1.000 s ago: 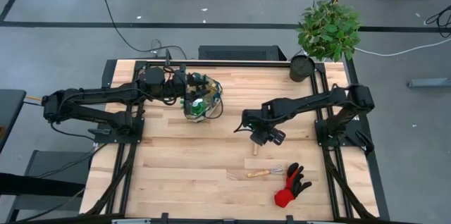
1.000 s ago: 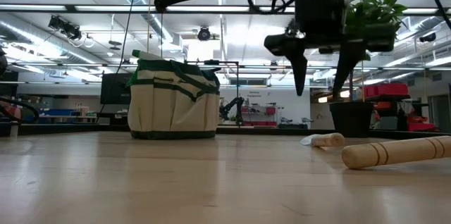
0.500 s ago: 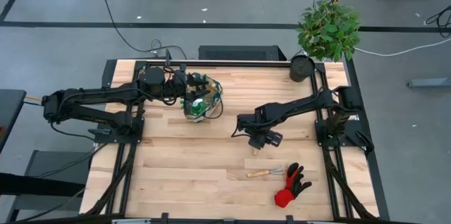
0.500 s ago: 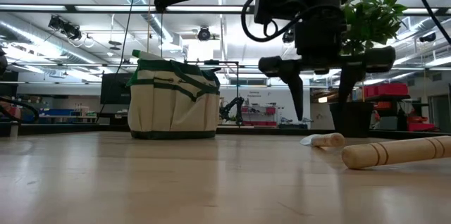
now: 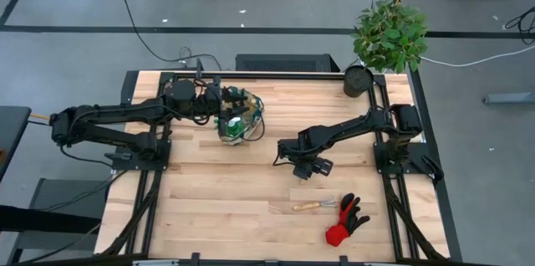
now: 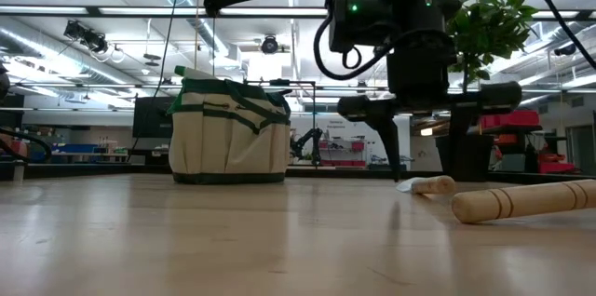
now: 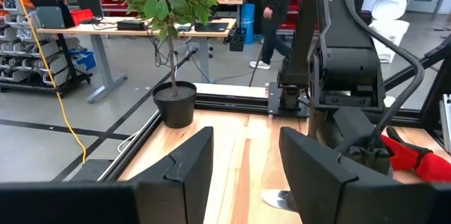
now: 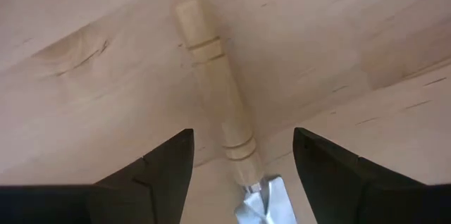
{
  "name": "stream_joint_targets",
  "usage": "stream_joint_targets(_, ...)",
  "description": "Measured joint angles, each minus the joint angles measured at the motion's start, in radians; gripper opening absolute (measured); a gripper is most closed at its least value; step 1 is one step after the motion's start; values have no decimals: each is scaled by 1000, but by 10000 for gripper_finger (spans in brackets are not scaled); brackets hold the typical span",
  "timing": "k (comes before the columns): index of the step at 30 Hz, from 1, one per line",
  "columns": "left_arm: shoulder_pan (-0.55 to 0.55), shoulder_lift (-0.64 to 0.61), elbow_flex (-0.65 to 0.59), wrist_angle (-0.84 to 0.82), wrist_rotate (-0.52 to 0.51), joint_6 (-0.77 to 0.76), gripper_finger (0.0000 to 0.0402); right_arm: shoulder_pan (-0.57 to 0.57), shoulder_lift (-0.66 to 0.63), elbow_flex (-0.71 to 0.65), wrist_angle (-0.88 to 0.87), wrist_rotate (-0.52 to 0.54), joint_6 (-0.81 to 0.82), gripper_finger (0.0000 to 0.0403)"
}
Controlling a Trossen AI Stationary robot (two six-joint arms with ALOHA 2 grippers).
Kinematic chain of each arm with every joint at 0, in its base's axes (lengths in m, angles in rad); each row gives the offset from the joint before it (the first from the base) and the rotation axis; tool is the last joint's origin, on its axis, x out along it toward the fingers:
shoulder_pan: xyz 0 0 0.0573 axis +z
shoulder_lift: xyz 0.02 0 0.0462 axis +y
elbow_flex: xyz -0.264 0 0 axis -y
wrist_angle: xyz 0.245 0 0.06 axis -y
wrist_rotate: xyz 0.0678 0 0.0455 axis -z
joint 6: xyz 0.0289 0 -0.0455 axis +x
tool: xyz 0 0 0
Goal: Pick & Place Garden tools in Gardening bag
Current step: Put the brown trowel into the gardening bag
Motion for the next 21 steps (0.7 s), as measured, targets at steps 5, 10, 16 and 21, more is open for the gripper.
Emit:
stream_joint_targets(5, 0, 0, 0, 1, 0, 0, 170, 0, 15, -11, 17, 1, 0, 242)
stream_joint_targets(10, 0, 0, 0, 0, 0, 0, 170, 0, 13, -51, 33, 4, -2, 236)
stream_joint_targets(16, 0, 0, 0, 0, 0, -1, 170, 3, 12, -54, 43, 25, 0, 194)
stream_joint_targets(21, 0, 0, 0, 0, 0, 0, 170, 3, 12, -55, 62, 19, 0, 152)
